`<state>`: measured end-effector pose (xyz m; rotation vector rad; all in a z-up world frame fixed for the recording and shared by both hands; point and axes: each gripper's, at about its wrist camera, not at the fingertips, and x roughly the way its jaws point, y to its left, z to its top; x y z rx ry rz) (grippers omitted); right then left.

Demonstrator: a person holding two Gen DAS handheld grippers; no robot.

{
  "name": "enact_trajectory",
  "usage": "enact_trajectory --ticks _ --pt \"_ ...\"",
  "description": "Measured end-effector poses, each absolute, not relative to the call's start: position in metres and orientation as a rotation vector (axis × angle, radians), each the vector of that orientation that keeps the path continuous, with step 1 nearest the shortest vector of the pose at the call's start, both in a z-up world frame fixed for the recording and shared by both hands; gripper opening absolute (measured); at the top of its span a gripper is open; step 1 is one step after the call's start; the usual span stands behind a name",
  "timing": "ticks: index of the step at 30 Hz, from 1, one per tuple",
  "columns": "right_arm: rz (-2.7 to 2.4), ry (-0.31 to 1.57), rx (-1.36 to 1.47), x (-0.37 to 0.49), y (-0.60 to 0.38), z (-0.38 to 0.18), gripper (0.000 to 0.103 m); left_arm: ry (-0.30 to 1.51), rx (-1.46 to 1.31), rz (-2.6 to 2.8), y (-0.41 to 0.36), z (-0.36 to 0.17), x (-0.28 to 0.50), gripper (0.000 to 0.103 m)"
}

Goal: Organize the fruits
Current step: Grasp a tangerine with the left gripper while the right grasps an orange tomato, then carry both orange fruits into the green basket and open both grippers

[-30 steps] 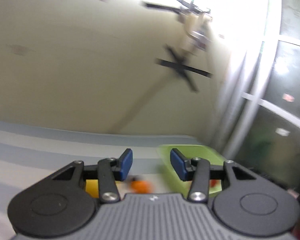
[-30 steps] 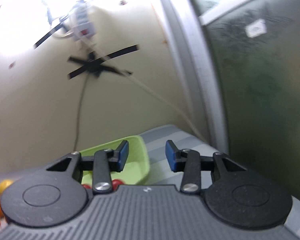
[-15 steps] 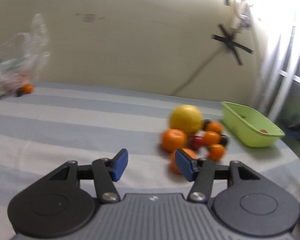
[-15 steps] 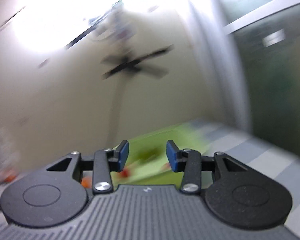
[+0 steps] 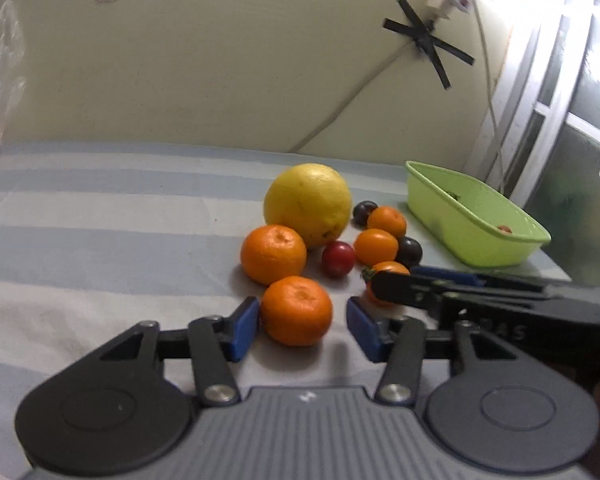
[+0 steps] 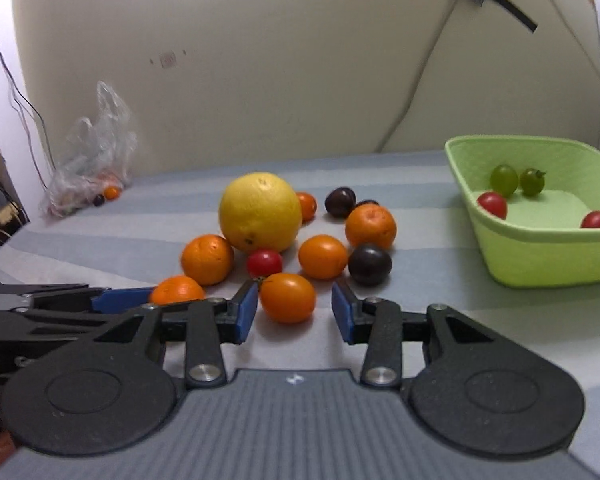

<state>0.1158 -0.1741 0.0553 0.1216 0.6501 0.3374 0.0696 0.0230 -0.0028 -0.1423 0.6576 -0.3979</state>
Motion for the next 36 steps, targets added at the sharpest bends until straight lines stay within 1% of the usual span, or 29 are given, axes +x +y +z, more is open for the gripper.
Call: enact_trajectory --ticks 2,3,4,10,15,20,23,25,32,36 --pt "0.352 0.666 0.122 0.123 -0.171 0.052 0.043 0.656 -0.145 -0.392 0.025 -0.004 0.069 0.039" --pt "0.361 0.668 0.116 0.123 -0.169 0.053 0.034 0.654 -0.142 -0.390 0.024 -0.004 0.068 0.038" --pt "0.372 0.661 0.108 0.120 -0.168 0.054 0.033 0.652 -0.139 -0.390 0.025 -0.004 0.065 0.038" --pt "0.366 0.601 0.071 0.085 -0.180 0.062 0.033 0.649 -0.171 -0.505 0.011 -0.001 0.043 0.038" --pt "0.259 0.556 0.081 0.055 -0.221 0.064 0.033 0.662 -0.143 -0.587 -0.023 0.004 0.041 0.038" --pt "0.194 0.563 0.091 0.039 -0.252 0.063 0.033 0.692 -0.081 -0.619 -0.063 -0.002 0.043 0.038" --pt "0.202 0.594 0.095 0.040 -0.259 0.056 0.033 0.671 -0.034 -0.600 -0.075 0.000 0.041 0.038" --pt "0.220 0.585 0.124 0.041 -0.266 0.058 0.033 0.702 -0.087 -0.640 -0.075 0.004 0.047 0.038" --pt "0.178 0.387 0.150 0.057 -0.294 0.088 0.033 0.658 -0.104 -0.673 -0.105 0.050 0.084 0.038" --pt "0.112 0.358 0.126 0.082 -0.311 0.084 0.033 0.670 -0.106 -0.709 -0.143 0.060 0.115 0.039"
